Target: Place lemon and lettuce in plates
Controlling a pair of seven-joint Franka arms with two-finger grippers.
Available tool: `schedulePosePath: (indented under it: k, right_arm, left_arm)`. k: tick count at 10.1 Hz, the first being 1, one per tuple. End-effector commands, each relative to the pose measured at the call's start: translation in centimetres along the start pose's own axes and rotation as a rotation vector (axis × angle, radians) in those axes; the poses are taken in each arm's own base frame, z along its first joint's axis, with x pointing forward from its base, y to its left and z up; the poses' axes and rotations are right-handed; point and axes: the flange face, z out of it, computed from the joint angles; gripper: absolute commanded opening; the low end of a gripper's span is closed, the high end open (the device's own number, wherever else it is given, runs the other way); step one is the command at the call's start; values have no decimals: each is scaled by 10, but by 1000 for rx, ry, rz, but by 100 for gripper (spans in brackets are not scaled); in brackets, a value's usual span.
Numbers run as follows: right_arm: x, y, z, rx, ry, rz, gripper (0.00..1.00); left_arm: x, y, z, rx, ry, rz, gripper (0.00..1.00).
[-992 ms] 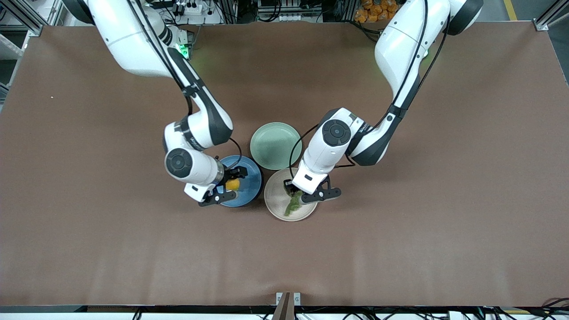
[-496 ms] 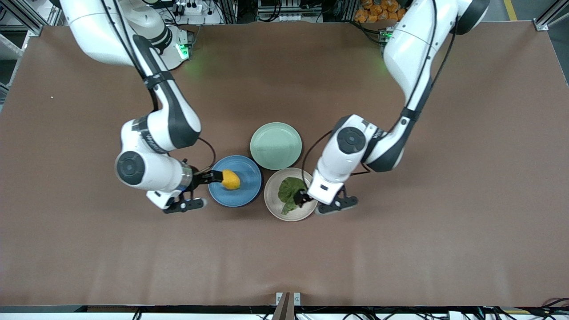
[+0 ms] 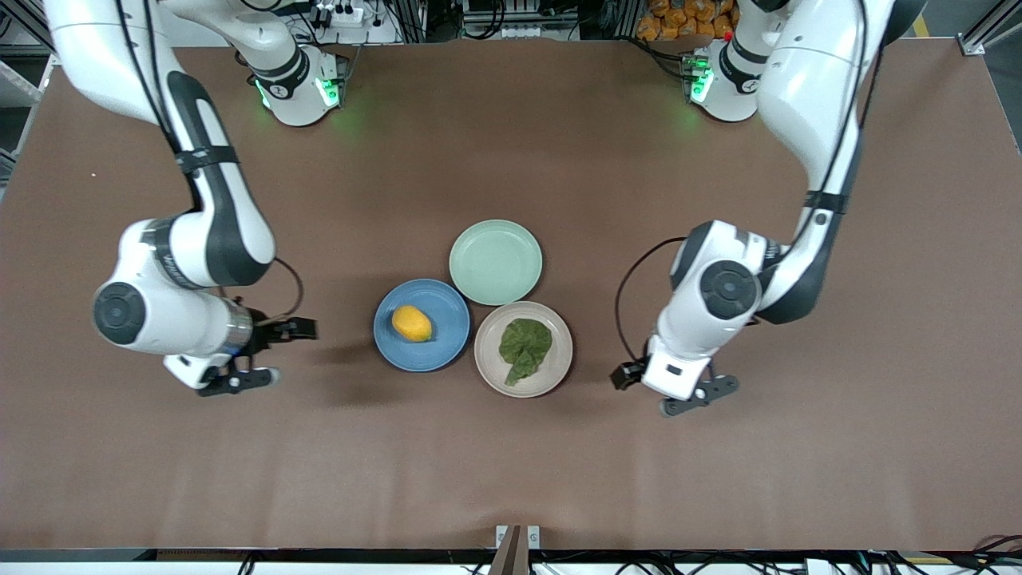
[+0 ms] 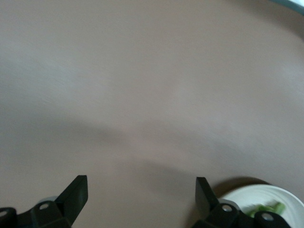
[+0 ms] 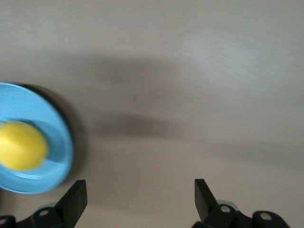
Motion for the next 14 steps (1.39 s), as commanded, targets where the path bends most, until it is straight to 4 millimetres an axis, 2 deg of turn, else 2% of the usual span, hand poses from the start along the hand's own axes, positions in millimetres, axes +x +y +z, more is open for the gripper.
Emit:
schedulePosePath:
  k: [1,3,5,8,10,11,12,13,14]
  right_arm:
    - [-35,39,-14,-47,-9,29,100]
    - [-53,69,-21,-56,-7,76,100]
    - [-70,91,-38,-51,12,113,100]
    - [-101,107,-77,-42,58,158,100]
    - [-116,110,-104,-47,66,164,100]
    - [-125,109,-120,-67,68,160,100]
    - [-133,110,-140,-77,60,162,100]
    - [-140,109,-161,-73,47,164,100]
    - [-145,106,-181,-72,45,164,100]
  left_arm:
    - [15,-33,-10,70,-11,46,100]
    - [28,-65,-14,136,-16,37,100]
    - [28,-102,-15,212,-62,14,100]
    - [20,-151,-27,256,-105,6,100]
    - [-1,-170,-36,269,-138,63,100]
    - [-18,-178,-43,277,-151,83,100]
    - [-31,-185,-60,272,-155,155,100]
    - [-32,-197,-78,210,-174,187,100]
    - [-31,-200,-97,140,-177,215,100]
